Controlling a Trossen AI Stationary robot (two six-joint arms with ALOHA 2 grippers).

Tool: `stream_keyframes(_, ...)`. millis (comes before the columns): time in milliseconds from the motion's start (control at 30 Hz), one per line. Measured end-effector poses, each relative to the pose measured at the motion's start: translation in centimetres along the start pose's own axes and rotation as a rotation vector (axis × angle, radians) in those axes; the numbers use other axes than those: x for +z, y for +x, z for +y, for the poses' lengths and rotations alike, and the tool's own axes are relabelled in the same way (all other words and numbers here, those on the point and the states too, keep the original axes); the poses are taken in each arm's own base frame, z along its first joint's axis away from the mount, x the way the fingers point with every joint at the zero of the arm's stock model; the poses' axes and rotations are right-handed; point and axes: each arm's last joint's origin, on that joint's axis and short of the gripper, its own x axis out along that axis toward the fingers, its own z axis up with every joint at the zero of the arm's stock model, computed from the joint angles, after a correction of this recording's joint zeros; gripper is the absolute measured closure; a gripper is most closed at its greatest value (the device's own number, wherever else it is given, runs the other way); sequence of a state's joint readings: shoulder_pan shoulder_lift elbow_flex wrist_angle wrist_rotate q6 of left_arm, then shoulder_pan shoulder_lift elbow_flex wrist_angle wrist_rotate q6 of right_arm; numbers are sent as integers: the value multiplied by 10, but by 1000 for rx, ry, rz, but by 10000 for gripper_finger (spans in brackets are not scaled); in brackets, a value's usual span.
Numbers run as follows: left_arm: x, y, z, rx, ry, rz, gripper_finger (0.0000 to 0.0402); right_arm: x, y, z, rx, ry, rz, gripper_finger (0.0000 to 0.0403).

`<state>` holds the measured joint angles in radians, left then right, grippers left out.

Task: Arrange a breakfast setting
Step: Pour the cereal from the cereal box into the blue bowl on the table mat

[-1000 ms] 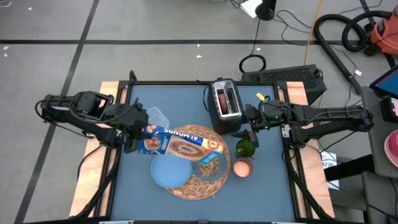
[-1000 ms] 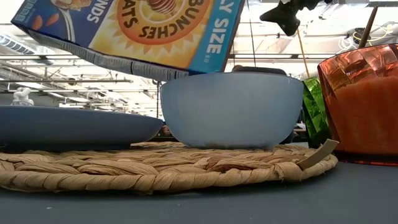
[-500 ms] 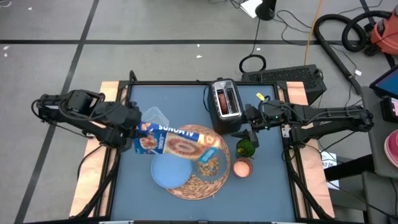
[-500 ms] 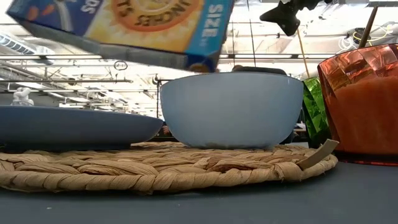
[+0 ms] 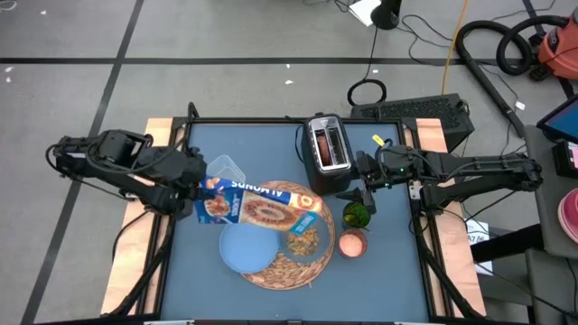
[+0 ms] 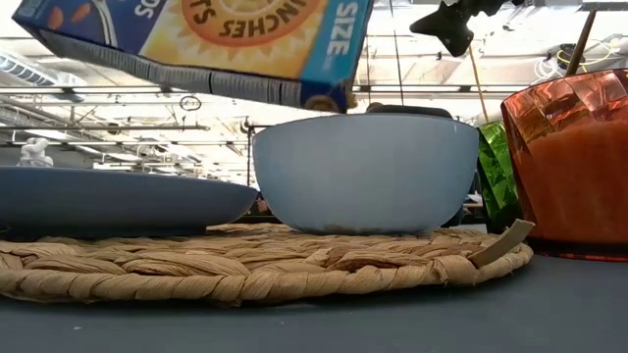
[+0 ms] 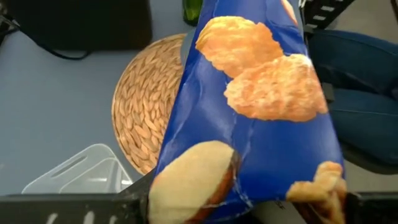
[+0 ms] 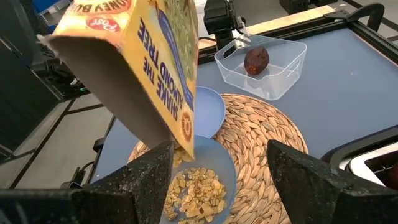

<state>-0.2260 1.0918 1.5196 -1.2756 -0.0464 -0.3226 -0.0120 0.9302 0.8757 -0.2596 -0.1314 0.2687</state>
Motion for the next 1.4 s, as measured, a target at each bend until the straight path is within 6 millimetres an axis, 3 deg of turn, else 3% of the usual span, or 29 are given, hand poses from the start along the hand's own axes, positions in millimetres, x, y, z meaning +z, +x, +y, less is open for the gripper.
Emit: stream_keyframes(1400, -3, -1, -2, -11, 0, 23, 276, 0, 0, 0, 0, 0, 0, 149)
